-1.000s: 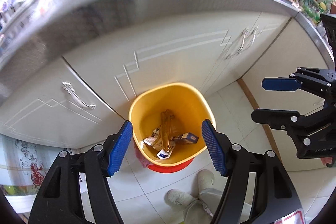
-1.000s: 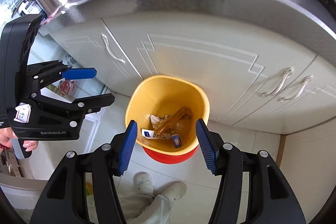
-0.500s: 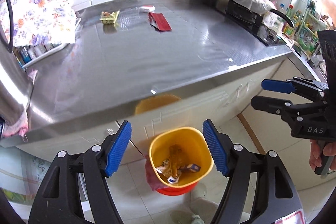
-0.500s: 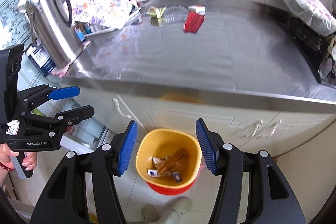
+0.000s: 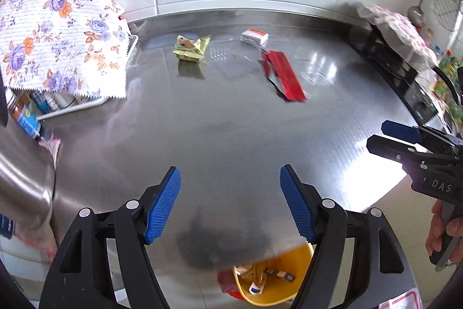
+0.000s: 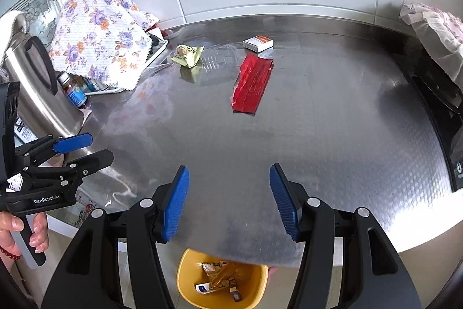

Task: Collect trash
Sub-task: 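Grasp the yellow snack packet with the left tool while the right tool grasps the red wrapper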

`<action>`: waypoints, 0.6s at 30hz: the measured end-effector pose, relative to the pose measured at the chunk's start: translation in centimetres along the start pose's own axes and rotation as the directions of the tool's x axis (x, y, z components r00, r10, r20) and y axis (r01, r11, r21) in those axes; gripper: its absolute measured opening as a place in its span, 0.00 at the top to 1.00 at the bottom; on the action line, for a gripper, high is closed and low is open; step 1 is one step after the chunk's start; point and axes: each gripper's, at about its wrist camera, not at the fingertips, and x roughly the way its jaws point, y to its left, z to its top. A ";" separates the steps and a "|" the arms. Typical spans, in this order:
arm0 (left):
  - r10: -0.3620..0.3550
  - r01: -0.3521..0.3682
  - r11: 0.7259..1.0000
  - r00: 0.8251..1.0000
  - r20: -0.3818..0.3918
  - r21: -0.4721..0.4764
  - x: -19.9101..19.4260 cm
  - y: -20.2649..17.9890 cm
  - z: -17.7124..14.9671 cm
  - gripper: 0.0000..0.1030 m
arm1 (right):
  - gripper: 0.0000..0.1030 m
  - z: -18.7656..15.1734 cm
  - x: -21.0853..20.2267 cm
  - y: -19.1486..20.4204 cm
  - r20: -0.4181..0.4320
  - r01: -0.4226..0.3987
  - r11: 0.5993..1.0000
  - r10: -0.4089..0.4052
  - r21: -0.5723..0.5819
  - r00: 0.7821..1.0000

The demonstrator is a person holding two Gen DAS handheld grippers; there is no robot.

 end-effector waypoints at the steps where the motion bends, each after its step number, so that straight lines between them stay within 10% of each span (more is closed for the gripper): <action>1: 0.007 -0.007 1.000 1.000 -0.003 -0.005 0.6 0.3 0.7 0.31 | 0.43 0.7 0.8 -0.2 -0.005 0.000 1.000 0.000 0.004 1.000; 18: 0.018 -0.018 1.000 1.000 -0.012 -0.022 10.2 5.6 14.4 0.24 | 0.32 8.8 11.1 -1.7 -0.040 0.086 0.991 -0.082 0.106 0.996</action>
